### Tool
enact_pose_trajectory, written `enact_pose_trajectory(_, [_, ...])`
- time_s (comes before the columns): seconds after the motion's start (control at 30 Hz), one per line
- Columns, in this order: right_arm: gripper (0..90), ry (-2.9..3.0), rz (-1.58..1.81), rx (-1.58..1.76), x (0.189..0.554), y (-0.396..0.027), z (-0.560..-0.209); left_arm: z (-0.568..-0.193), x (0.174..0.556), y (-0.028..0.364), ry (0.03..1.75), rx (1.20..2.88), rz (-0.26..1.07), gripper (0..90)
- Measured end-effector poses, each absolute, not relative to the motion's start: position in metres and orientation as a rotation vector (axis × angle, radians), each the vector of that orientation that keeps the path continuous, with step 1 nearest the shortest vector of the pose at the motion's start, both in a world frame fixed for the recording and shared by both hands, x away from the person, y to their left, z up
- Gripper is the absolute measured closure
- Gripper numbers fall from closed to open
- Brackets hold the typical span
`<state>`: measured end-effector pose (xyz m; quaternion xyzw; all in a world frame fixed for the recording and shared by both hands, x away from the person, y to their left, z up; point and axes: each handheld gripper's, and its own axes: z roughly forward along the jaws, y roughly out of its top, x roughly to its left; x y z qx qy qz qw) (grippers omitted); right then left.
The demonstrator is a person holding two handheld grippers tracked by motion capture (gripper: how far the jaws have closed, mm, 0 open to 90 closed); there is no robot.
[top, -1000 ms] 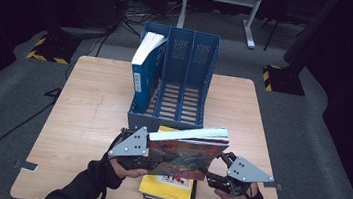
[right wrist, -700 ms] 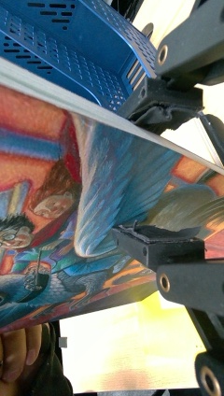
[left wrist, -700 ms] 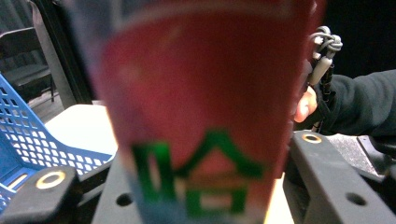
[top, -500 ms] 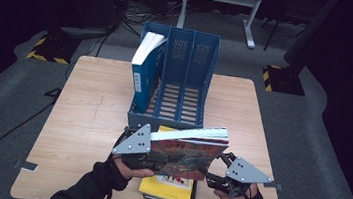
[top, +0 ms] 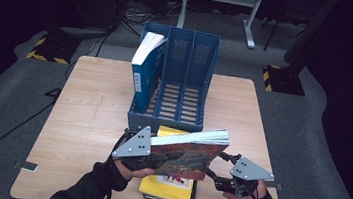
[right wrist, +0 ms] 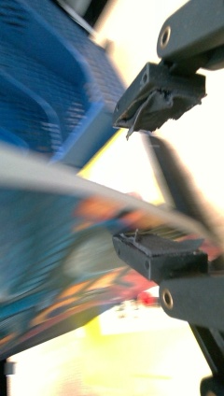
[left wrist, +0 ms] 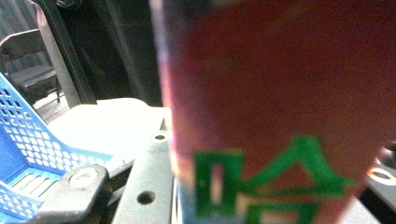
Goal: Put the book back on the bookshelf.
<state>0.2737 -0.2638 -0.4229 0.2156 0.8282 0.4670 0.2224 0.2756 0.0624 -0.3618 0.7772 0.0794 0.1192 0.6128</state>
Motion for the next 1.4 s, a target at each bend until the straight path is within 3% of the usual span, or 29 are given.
enact_pose_trajectory(0.33, [34.3, 2.304, 1.166, 0.919, 0.300, -0.310, -0.470, -0.364, 0.274, 0.063, 0.175, 1.780, 0.271, 73.8])
enact_pose_trajectory(0.57, [27.9, 2.296, 1.025, 1.124, 0.314, -0.316, -0.492, -0.365, 0.272, 0.062, 0.172, 1.773, 0.269, 73.9])
enact_pose_trajectory(1.03, [24.5, 2.305, 1.004, 1.153, 0.318, -0.315, -0.501, -0.364, 0.277, 0.057, 0.288, 1.759, 0.288, 74.1])
enact_pose_trajectory(1.4, [23.4, 2.310, 1.004, 1.151, 0.318, -0.315, -0.501, -0.344, 0.286, 0.032, 0.327, 1.770, 0.376, 74.3])
